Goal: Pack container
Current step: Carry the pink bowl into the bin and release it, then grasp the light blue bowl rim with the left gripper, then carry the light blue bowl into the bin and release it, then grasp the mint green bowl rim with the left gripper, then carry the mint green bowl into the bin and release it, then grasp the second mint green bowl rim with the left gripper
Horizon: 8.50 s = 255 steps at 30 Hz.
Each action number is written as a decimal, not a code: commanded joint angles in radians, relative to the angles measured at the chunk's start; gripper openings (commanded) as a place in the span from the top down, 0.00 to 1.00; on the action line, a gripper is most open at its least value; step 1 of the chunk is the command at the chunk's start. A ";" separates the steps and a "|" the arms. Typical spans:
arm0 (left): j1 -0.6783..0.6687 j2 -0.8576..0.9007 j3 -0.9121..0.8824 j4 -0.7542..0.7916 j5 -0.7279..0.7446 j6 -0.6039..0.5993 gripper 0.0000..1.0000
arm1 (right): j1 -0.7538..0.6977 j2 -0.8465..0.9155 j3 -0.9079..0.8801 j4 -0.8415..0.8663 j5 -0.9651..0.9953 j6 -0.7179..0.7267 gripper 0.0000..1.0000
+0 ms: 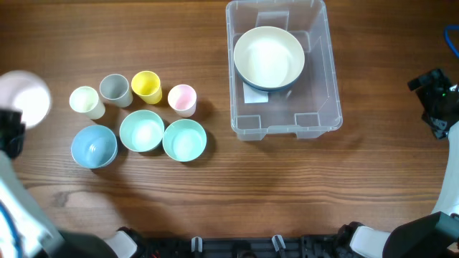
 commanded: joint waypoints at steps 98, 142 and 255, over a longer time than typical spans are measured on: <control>-0.245 -0.224 -0.159 -0.167 -0.072 -0.035 0.96 | -0.002 0.010 0.008 0.002 -0.005 0.010 0.00; -1.443 0.333 0.242 0.397 -0.296 0.175 0.27 | -0.002 0.010 0.008 0.002 -0.005 0.010 0.00; -0.899 0.099 -0.418 0.064 -0.040 0.059 0.45 | -0.002 0.010 0.008 0.003 -0.005 0.011 0.00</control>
